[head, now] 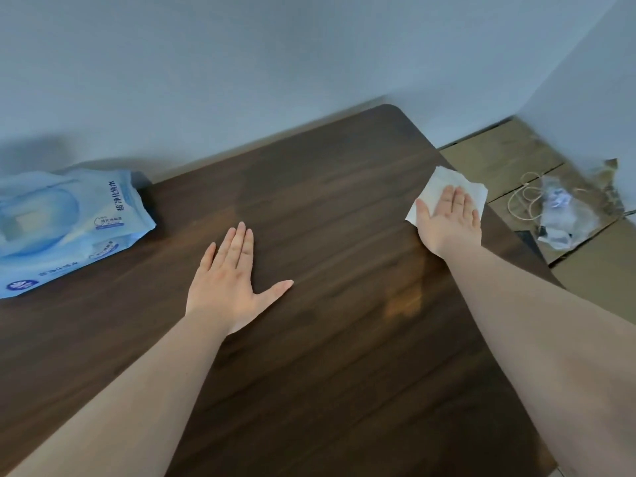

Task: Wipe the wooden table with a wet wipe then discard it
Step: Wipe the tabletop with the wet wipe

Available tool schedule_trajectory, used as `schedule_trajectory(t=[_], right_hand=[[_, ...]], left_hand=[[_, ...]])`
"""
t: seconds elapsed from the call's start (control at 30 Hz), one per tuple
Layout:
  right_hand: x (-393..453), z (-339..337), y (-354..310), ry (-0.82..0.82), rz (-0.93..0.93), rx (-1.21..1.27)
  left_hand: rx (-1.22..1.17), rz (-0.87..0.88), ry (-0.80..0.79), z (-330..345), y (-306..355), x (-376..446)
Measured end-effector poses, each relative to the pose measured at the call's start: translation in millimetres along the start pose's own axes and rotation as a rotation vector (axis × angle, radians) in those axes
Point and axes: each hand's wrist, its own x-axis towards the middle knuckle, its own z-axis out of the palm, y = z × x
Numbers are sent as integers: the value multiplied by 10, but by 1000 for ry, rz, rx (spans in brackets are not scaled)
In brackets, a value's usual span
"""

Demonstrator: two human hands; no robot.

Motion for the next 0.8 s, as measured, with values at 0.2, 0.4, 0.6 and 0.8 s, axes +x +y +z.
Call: schedule_trajectory(t=[0.2,0.4,0.6,0.8], right_hand=[[-227,27,71,-27,-9,-30],[-622,151,-28,-57,-138,-89],[-1230,353,-416,-95,-314,-159],[-2023,707,-1042,-126,-545,-215]], left_hand=[[-35,-12,-74,-43,7,-12],[-49,5,-158,-61,-125,-228],[-90,-82,-168,17,-581,-900],[-114,-248,-99,243,-1307,-1896]])
